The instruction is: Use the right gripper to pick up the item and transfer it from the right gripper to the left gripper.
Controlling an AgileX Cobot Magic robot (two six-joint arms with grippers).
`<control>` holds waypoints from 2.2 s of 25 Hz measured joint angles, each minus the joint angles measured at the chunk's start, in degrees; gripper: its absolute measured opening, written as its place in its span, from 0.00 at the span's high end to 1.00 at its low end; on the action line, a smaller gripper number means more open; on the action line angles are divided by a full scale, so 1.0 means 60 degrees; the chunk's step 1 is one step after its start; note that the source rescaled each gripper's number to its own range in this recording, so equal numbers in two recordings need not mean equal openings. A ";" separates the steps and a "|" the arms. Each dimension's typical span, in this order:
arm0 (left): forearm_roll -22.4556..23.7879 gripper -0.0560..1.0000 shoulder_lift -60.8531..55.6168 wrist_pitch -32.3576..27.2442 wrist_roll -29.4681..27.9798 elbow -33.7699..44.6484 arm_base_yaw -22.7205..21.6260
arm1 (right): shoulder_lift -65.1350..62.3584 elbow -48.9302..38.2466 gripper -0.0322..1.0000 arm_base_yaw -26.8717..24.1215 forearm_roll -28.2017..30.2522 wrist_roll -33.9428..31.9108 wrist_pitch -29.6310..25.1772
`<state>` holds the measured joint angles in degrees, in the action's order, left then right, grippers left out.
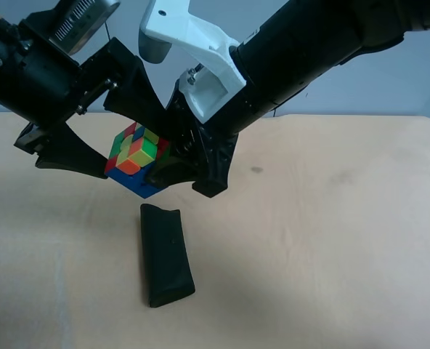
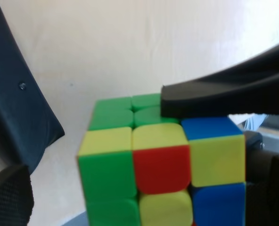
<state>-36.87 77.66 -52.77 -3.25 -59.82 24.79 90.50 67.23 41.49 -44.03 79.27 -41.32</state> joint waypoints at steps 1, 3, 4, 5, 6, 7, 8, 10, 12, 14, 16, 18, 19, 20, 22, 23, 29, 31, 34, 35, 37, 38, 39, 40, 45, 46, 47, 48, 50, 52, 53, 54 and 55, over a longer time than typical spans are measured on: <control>0.0010 0.00 0.0062 0.0000 0.0000 0.0000 0.0114 | 0.0000 0.0000 0.96 0.0000 0.0000 0.0000 0.0000; 0.0060 0.00 0.0203 0.0059 -0.0012 0.0000 0.0383 | 0.0000 0.0000 0.96 0.0000 0.0000 0.0000 0.0000; 0.0072 0.00 0.0255 0.0133 -0.0011 0.0000 0.0478 | 0.0000 0.0000 0.96 0.0000 0.0000 0.0000 -0.0013; 0.0081 0.00 0.0278 0.0256 -0.0043 0.0000 0.0535 | 0.0000 0.0000 0.96 0.0000 0.0000 0.0009 -0.0022; 0.0088 0.00 0.0302 0.0339 -0.0057 0.0000 0.0575 | 0.0000 0.0000 0.96 0.0000 0.0000 0.0009 -0.0010; 0.0088 0.00 0.0302 0.0362 -0.0068 0.0000 0.0575 | 0.0000 0.0000 0.96 0.0000 0.0000 0.0009 -0.0001; 0.0101 0.00 0.0302 0.0402 -0.0071 0.0000 0.0585 | 0.0000 0.0000 0.96 0.0000 0.0000 0.0009 -0.0001; 0.0101 0.00 0.0302 0.0495 -0.0071 0.0000 0.0592 | 0.0000 0.0000 0.96 0.0000 0.0000 0.0009 -0.0001; 0.0110 0.03 0.0302 0.0600 -0.0079 0.0000 0.0592 | 0.0000 0.0000 0.96 0.0000 0.0000 0.0009 -0.0001; 0.0108 0.15 0.0302 0.0656 -0.0079 0.0000 0.0592 | 0.0000 0.0000 0.96 0.0000 0.0000 0.0009 -0.0001; 0.0111 0.39 0.0302 0.0733 -0.0079 0.0000 0.0592 | 0.0000 0.0000 0.96 0.0000 0.0000 0.0009 -0.0001; 0.0119 0.66 0.0302 0.0765 -0.0079 0.0000 0.0592 | 0.0000 0.0000 0.96 0.0000 0.0000 0.0009 -0.0001; 0.0119 0.78 0.0302 0.0765 -0.0079 0.0000 0.0592 | 0.0000 0.0000 0.96 0.0000 0.0000 0.0009 -0.0001; 0.0200 0.92 0.0302 0.0765 -0.0105 0.0000 0.0592 | 0.0000 0.0000 0.96 0.0000 0.0000 0.0009 -0.0001; 0.0196 0.94 0.0309 0.0777 -0.0185 0.0000 0.0592 | 0.0000 0.0000 0.96 0.0000 0.0011 0.0003 0.0026; 0.0196 0.94 0.0309 0.0777 -0.0185 0.0000 0.0592 | 0.0000 0.0000 0.96 0.0000 0.0011 0.0003 0.0026; 0.0196 0.94 0.0309 0.0777 -0.0192 0.0000 0.0592 | 0.0000 0.0000 0.96 0.0000 0.0011 -0.0009 0.0026; 0.0196 0.94 0.0309 0.0777 -0.0195 0.0000 0.0592 | 0.0000 0.0000 0.96 0.0000 0.0011 -0.0009 0.0016; 0.0171 0.94 0.0309 0.0777 -0.0165 0.0000 0.0592 | 0.0000 0.0000 0.63 0.0000 -0.0007 0.0028 -0.0060; 0.0172 0.94 0.0309 0.0777 -0.0152 0.0000 0.0592 | 0.0000 0.0000 0.38 0.0000 -0.0007 0.0028 -0.0059; 0.0172 0.94 0.0309 0.0777 -0.0152 0.0000 0.0592 | 0.0000 0.0000 0.14 0.0000 -0.0007 -0.0005 0.0090; 0.0161 0.94 0.0309 0.0777 -0.0152 0.0000 0.0592 | 0.0000 0.0000 0.09 0.0000 -0.0007 -0.0040 0.0152; 0.0126 0.94 0.0309 0.0777 -0.0152 0.0000 0.0592 | 0.0000 0.0000 0.05 0.0000 -0.0007 -0.0092 0.0182; 0.0078 0.94 0.0309 0.0777 -0.0152 0.0000 0.0592 | 0.0000 0.0000 0.03 0.0000 -0.0007 -0.0121 0.0207; -0.0008 0.94 0.0309 0.0777 -0.0152 0.0000 0.0592 | -0.0159 0.0000 0.01 0.0000 0.0063 -0.0186 0.0187; -0.0011 0.94 0.0309 0.0777 -0.0152 0.0000 0.0592 | -0.0280 0.0000 0.01 0.0000 0.0143 -0.0232 0.0153; -0.0011 0.94 0.0309 0.0777 -0.0152 0.0000 0.0592 | -0.0436 0.0000 0.00 0.0000 0.0285 -0.0310 0.0116; -0.0019 0.94 0.0309 0.0777 -0.0152 0.0000 0.0592 | -0.0580 0.0000 0.00 0.0000 0.0425 -0.0440 0.0041; -0.0019 0.94 0.0309 0.0777 -0.0149 0.0000 0.0592 | -0.0971 0.0000 0.00 0.0000 0.0820 -0.0904 -0.0169; -0.0023 0.94 0.0309 0.0777 -0.0149 0.0000 0.0592 | -0.1326 0.0000 0.00 0.0000 0.1269 -0.1445 -0.0492; -0.0023 0.94 0.0309 0.0777 -0.0149 0.0000 0.0592 | -0.1503 0.0000 0.00 0.0000 0.1573 -0.1761 -0.0659; -0.0031 0.94 0.0309 0.0777 -0.0149 0.0000 0.0592 | -0.1673 0.0000 0.00 0.0000 0.1892 -0.2099 -0.0890; -0.0031 0.94 0.0309 0.0777 -0.0149 0.0000 0.0592 | -0.1804 0.0000 0.00 0.0000 0.2184 -0.2384 -0.1136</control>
<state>-37.06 79.51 -48.11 -4.14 -59.82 28.34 79.68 67.23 41.49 -30.93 64.97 -48.14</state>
